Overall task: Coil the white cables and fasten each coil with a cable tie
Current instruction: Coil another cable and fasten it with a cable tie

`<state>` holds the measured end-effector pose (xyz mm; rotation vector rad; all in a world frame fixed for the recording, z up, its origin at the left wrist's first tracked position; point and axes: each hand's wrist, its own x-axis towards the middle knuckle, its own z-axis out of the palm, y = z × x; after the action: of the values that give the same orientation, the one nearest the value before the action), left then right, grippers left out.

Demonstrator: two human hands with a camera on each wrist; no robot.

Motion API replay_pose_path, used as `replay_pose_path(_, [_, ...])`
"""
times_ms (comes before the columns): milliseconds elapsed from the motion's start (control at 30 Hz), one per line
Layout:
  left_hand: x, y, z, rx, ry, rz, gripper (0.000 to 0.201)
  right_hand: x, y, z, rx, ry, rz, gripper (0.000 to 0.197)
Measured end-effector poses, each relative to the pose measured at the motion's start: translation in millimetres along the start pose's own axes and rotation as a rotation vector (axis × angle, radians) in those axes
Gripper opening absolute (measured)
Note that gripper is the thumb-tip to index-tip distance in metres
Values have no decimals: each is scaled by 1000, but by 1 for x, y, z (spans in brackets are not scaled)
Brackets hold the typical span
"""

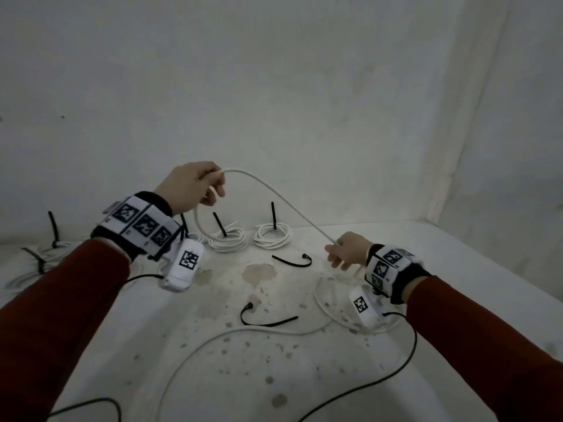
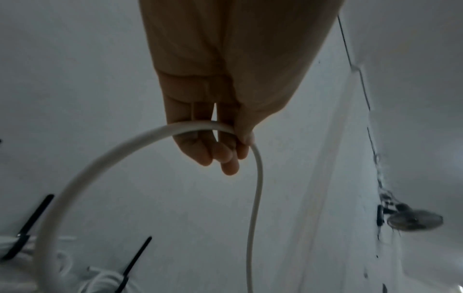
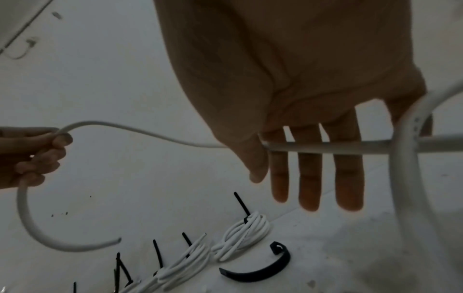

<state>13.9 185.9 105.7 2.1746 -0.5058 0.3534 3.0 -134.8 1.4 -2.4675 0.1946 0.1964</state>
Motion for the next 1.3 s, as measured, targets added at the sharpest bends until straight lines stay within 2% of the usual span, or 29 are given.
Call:
replay_pose_path(67, [-3, -9, -17, 11, 78, -33, 24, -10, -4, -6, -44, 5, -10, 47])
replay_pose_path(167, [-10, -26, -35, 146, 72, -86, 27, -19, -19, -28, -132, 154, -161, 54])
replay_pose_path(233, [-16, -36, -43, 169, 28, -134, 28, -26, -40, -47, -96, 255, -291, 46])
replay_pose_path(333, [-25, -41, -51, 156, -15, -188, 21, -42, -81, -75, 108, 299, -446, 27])
replay_pose_path(500, [-31, -14, -46, 16, -67, -110, 20, -61, -153, -94, 21, 385, -720, 15])
replay_pose_path(633, [-24, 34, -40, -85, 67, 20, 24, -74, -201, -82, -146, 351, -828, 10])
replay_pose_path(700, [-19, 56, -39, -53, 147, 97, 21, -75, -217, -72, -191, 352, -849, 11])
replay_pose_path(767, [-13, 69, -41, 77, 167, 149, 18, -74, -227, -63, -161, 349, -874, 15])
replay_pose_path(900, [-9, 75, -53, 295, 280, 194, 27, -69, -226, -57, -59, 416, -909, 11])
replay_pose_path(1033, [-15, 61, -71, 265, 477, 214, 29, -51, -194, -45, -2, 443, -856, 3])
replay_pose_path(1200, [-16, 36, -88, 232, 574, 156, 29, -36, -141, -12, 26, 326, -726, 7])
replay_pose_path(1233, [-15, 32, -89, 201, 570, 144, 28, -36, -133, -5, 23, 284, -695, 13])
replay_pose_path(1300, [-15, 29, -89, 120, 523, 132, 26, -37, -124, 6, 7, 193, -651, 41])
